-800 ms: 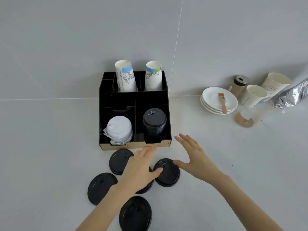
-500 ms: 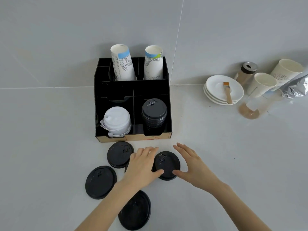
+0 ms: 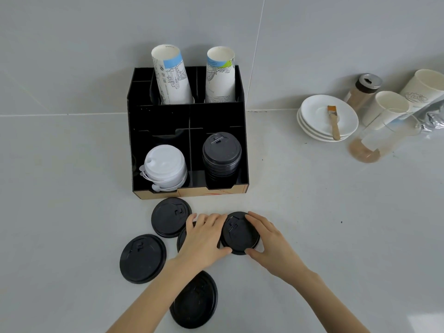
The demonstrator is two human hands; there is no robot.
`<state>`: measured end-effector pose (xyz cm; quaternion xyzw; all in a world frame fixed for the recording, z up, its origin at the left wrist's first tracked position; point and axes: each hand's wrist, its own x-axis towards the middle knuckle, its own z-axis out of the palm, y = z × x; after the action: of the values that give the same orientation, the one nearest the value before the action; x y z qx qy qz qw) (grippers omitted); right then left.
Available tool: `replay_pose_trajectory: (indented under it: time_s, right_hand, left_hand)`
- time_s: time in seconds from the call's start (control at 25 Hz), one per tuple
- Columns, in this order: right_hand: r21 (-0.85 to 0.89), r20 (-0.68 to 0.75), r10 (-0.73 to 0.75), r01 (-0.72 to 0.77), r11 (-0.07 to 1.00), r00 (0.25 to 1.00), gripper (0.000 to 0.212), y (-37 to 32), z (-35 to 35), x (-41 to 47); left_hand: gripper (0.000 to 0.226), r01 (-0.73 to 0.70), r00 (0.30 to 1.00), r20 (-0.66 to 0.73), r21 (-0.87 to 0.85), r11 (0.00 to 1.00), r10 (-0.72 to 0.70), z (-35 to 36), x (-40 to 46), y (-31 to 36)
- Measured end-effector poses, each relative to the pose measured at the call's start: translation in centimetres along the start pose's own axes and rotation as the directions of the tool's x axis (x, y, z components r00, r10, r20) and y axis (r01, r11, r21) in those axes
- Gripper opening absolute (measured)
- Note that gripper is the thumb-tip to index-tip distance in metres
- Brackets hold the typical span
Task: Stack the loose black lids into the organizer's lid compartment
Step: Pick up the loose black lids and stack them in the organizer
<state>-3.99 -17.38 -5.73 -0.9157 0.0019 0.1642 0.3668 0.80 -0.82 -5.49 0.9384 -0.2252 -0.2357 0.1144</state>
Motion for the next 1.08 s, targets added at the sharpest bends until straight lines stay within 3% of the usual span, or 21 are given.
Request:
replay_pose_trajectory:
  time_s: [0.24,0.4,0.64,1.08]
  right_hand:
    - [0.058,-0.089,-0.020,0.025,0.998,0.996,0.066,-0.9,-0.3,-0.3]
    - [0.070,-0.159,-0.039,0.050,0.996,0.987,0.066,-1.8,-1.3,-0.3]
    - [0.054,-0.252,-0.123,0.141,0.989,0.960,0.059,-3.8,-3.3,0.6]
    - [-0.024,-0.270,-0.185,0.185,0.982,0.945,0.054,-6.9,-7.5,6.0]
  left_hand:
    - [0.068,-0.031,0.999,-0.036,-0.075,0.997,0.028,-0.9,-0.1,-0.2]
    - [0.066,-0.095,0.988,-0.140,-0.221,0.971,0.065,-2.2,-0.4,-0.9]
    - [0.061,-0.229,0.937,-0.344,-0.465,0.855,0.064,-4.5,-1.0,-1.4]
    - [0.062,-0.199,0.905,-0.423,-0.486,0.851,-0.030,-9.0,2.6,-2.3]
